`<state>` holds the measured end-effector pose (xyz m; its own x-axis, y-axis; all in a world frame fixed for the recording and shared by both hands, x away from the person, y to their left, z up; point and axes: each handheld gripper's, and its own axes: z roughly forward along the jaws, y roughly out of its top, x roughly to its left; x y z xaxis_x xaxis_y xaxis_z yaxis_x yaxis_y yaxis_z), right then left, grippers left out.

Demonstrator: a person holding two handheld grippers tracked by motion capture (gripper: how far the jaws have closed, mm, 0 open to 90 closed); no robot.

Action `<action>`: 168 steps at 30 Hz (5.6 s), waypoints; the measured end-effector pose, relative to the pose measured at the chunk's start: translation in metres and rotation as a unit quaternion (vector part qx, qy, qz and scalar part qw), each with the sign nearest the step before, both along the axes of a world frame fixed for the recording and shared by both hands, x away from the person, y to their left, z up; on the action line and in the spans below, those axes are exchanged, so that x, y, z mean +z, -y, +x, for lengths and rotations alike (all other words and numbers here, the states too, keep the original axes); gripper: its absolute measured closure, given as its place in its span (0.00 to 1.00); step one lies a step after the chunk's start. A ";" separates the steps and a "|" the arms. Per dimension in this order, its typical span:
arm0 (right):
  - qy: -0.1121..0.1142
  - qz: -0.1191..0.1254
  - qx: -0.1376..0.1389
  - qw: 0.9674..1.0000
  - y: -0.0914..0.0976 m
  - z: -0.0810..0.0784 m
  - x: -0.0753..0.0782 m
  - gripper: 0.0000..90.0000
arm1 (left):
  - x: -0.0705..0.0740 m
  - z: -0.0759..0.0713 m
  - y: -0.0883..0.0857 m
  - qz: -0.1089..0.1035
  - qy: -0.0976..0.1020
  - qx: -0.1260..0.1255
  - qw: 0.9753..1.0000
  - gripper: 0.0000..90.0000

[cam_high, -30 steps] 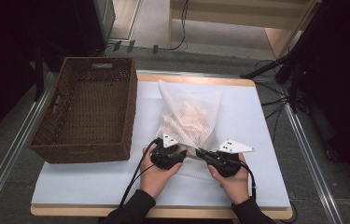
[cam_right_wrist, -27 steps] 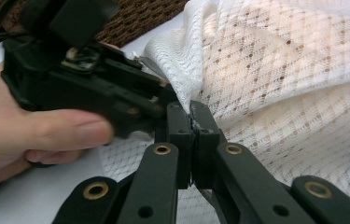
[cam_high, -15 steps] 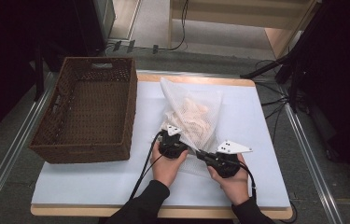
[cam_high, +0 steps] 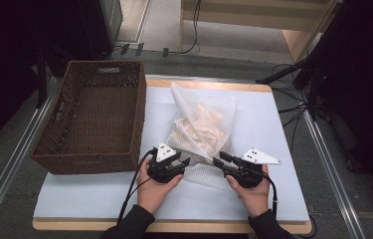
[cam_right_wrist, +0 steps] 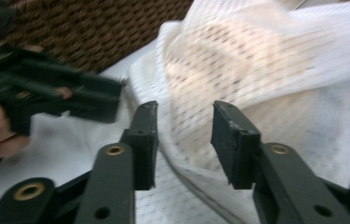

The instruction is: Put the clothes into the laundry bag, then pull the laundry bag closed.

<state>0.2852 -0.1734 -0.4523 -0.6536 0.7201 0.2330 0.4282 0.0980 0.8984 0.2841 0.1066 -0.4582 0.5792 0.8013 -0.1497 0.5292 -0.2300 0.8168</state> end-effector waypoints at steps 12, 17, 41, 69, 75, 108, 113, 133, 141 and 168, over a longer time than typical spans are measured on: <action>-0.056 -0.019 -0.081 0.995 0.043 -0.019 -0.022 0.51 | -0.006 -0.033 -0.044 0.032 0.015 0.028 0.999 0.59; -0.102 -0.043 -0.105 0.988 0.045 -0.018 -0.026 0.49 | -0.012 -0.033 -0.047 0.029 0.009 0.028 0.999 0.59; -0.086 -0.083 -0.162 0.980 0.066 -0.022 -0.025 0.71 | -0.012 -0.033 -0.046 0.016 0.012 0.020 1.000 0.58; -0.040 -0.162 0.016 0.986 -0.135 0.018 -0.029 0.54 | -0.012 -0.033 -0.057 0.012 -0.001 0.015 1.000 0.96; -0.045 -0.172 0.042 0.983 -0.139 0.025 -0.029 0.85 | -0.012 -0.032 -0.054 0.015 0.000 0.018 1.000 0.96; -0.033 -0.120 0.094 0.988 -0.124 -0.010 -0.022 0.61 | -0.013 -0.034 -0.049 0.063 -0.016 0.037 0.997 0.94; -0.046 -0.156 0.108 0.981 -0.131 -0.007 -0.030 0.97 | -0.013 -0.034 -0.051 0.071 -0.021 0.036 0.997 0.95; -0.041 -0.057 0.126 0.990 -0.111 -0.010 -0.014 0.98 | -0.014 -0.020 -0.032 0.046 -0.018 0.016 0.999 0.96; -0.069 -0.089 0.103 0.988 -0.112 -0.004 -0.025 0.98 | -0.004 -0.029 -0.029 0.029 0.034 0.025 0.999 0.97; -0.059 -0.082 0.089 0.991 -0.125 -0.005 -0.024 0.84 | -0.013 -0.031 -0.048 0.038 -0.010 0.028 0.999 0.93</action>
<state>0.2799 -0.0480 -0.4759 -0.7489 0.6301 0.2053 0.4924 0.3217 0.8087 0.2530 0.1541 -0.4710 0.5315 0.8414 -0.0980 0.5590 -0.2615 0.7869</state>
